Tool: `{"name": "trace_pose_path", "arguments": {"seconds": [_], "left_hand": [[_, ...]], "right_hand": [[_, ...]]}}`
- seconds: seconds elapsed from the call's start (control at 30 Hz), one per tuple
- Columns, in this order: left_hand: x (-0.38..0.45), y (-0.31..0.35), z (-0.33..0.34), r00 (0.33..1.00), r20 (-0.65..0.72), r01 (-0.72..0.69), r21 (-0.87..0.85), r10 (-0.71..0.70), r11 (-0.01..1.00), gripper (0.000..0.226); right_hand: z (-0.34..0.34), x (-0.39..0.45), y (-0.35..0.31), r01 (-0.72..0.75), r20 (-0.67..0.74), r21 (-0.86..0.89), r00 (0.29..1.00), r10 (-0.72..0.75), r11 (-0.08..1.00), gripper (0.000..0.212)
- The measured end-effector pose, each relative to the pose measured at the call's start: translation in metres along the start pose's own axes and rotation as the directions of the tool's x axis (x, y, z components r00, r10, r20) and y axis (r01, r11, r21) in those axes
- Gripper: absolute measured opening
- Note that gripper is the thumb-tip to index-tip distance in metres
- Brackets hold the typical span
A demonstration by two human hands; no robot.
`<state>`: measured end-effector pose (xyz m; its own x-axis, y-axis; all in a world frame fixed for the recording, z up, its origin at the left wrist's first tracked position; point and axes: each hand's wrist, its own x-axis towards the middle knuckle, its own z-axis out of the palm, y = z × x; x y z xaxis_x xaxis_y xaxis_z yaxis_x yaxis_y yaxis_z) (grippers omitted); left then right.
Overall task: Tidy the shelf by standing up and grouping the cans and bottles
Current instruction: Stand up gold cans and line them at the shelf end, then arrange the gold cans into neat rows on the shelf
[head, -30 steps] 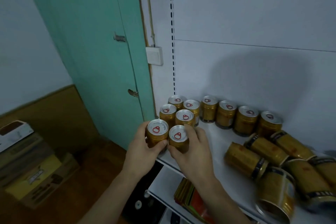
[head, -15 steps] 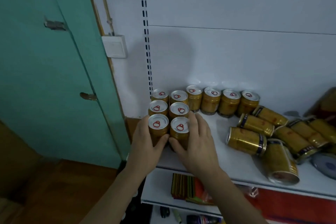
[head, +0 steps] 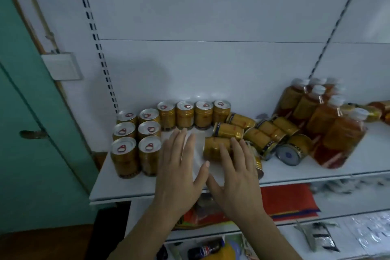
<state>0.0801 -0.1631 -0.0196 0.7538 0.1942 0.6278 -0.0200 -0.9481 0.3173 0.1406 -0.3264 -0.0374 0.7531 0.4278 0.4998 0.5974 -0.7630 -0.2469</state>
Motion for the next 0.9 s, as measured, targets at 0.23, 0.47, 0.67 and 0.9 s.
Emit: {"name": "trace_pose_path", "arguments": {"seconds": [0.23,0.47,0.67,0.9], "left_hand": [[0.004,0.154,0.081,0.986,0.090,-0.124,-0.150,0.138,0.981,0.066],[0.015,0.312,0.161,0.967,0.136,-0.168,-0.299,0.217,0.939,0.062],[0.046,0.386,0.219,0.950,0.209,-0.163,-0.298,0.231,0.941,0.064],[0.107,0.418,0.306,0.961,0.265,-0.017,-0.227,0.078,0.974,0.070]], "right_hand": [[-0.072,-0.055,0.149,-0.121,-0.052,-0.079,0.992,0.117,0.990,0.074],[-0.146,-0.097,0.314,-0.291,-0.087,-0.128,0.955,0.282,0.948,0.078],[-0.165,-0.100,0.410,-0.370,-0.102,-0.131,0.928,0.359,0.920,0.082],[-0.157,-0.067,0.493,-0.407,-0.028,-0.180,0.912,0.409,0.896,0.086]]}}
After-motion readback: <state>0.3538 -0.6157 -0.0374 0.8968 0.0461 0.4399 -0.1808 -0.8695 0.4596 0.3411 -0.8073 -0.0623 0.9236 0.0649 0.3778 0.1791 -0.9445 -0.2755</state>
